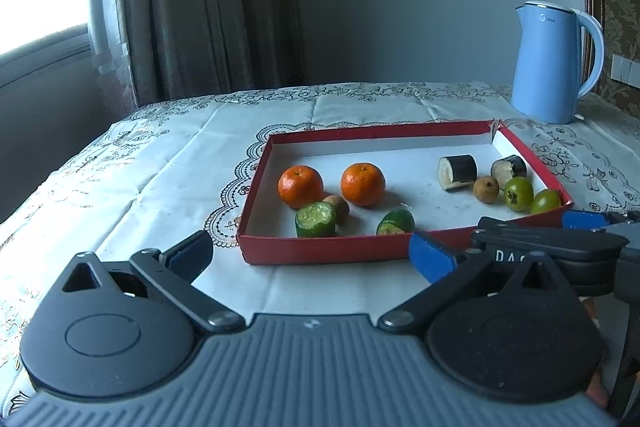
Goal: Organize fruits
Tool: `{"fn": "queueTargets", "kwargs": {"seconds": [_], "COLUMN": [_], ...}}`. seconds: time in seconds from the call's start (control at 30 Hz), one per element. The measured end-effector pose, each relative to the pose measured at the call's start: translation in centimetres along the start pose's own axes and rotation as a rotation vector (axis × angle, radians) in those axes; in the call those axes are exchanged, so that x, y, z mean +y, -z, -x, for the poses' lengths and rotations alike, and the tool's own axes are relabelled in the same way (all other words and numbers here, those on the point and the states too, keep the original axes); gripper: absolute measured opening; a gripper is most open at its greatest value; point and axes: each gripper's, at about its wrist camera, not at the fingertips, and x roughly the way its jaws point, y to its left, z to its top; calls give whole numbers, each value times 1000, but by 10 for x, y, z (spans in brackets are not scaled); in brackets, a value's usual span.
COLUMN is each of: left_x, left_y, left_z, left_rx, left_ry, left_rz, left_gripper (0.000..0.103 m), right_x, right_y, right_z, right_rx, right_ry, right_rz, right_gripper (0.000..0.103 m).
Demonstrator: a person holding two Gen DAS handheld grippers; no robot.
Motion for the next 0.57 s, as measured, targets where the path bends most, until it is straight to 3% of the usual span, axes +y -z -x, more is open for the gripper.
{"fn": "queueTargets", "kwargs": {"seconds": [0.27, 0.57], "left_x": [0, -1], "left_y": [1, 8], "left_z": [1, -3], "left_rx": [-8, -26], "left_ry": [19, -12], "left_rz": [-1, -22], "left_gripper": [103, 103], "right_x": [-1, -2], "right_y": [1, 2], "right_z": [-1, -2], "right_rx": [1, -1], "right_ry": [-1, -8], "right_rz": [-7, -11], "right_gripper": [86, 86]}}
